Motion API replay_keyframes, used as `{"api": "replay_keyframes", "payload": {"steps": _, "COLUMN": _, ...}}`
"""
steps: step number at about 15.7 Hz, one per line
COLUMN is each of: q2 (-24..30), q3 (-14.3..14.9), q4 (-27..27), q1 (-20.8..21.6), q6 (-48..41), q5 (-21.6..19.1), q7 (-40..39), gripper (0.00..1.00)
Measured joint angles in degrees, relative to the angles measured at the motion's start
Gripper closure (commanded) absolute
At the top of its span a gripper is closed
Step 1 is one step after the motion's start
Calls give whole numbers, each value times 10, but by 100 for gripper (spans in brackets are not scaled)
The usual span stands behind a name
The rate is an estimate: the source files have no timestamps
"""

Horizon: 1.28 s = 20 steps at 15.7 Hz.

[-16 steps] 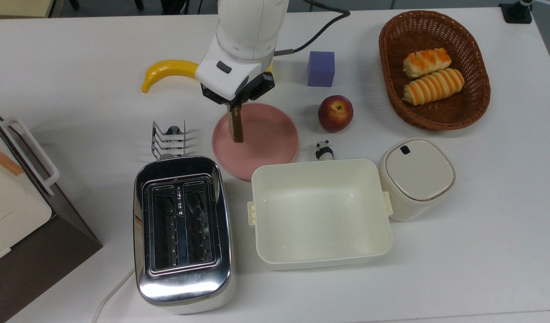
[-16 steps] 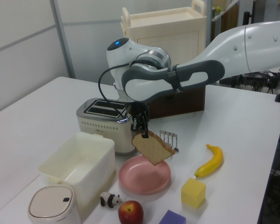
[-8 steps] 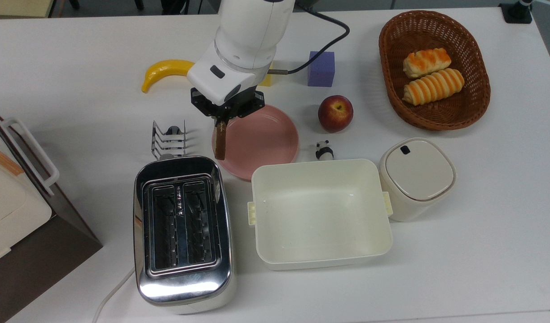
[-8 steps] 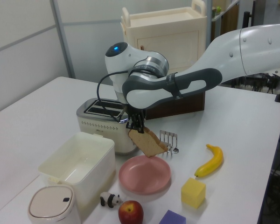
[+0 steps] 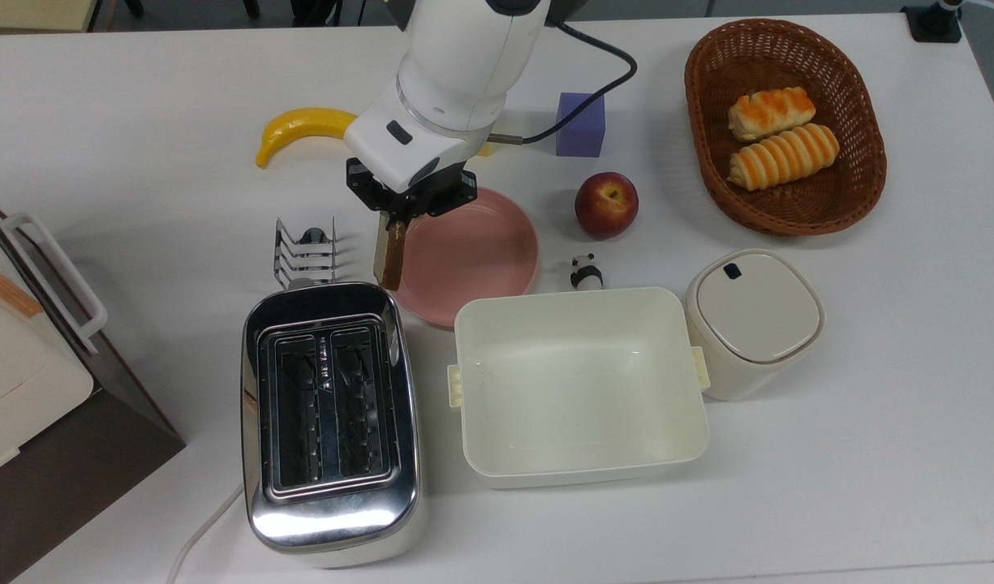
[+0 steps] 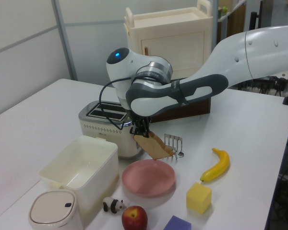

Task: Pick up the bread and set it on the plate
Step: 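Lower the bread slice onto the pink plate, tilting it flat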

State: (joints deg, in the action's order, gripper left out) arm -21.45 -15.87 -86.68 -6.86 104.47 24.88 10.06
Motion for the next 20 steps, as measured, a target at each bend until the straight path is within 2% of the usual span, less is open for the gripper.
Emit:
{"api": "replay_keyframes", "payload": {"steps": 9, "q2": 1, "q3": -13, "q4": -10, "q1": 6, "q6": 0, "q5": 0, "q7": 0, "gripper": 100}}
{"api": "replay_keyframes", "payload": {"steps": 13, "q2": 1, "q3": -13, "q4": -10, "q1": 7, "q6": 0, "q5": 0, "q7": 0, "gripper": 96}}
{"api": "replay_keyframes", "payload": {"steps": 14, "q2": 1, "q3": -13, "q4": -10, "q1": 7, "q6": 0, "q5": 0, "q7": 0, "gripper": 78}}
{"api": "replay_keyframes", "payload": {"steps": 15, "q2": 1, "q3": -13, "q4": -10, "q1": 8, "q6": 0, "q5": 0, "q7": 0, "gripper": 53}}
{"api": "replay_keyframes", "payload": {"steps": 17, "q2": 1, "q3": -14, "q4": -10, "q1": 9, "q6": 0, "q5": 0, "q7": 2, "gripper": 22}}
{"api": "replay_keyframes", "payload": {"steps": 18, "q2": 1, "q3": -15, "q4": -10, "q1": 10, "q6": 0, "q5": 0, "q7": 3, "gripper": 19}}
{"api": "replay_keyframes", "payload": {"steps": 19, "q2": 1, "q3": -17, "q4": -10, "q1": 10, "q6": 0, "q5": 0, "q7": 4, "gripper": 12}}
{"api": "replay_keyframes", "payload": {"steps": 20, "q2": 1, "q3": -18, "q4": -10, "q1": 10, "q6": 0, "q5": 0, "q7": 5, "gripper": 0}}
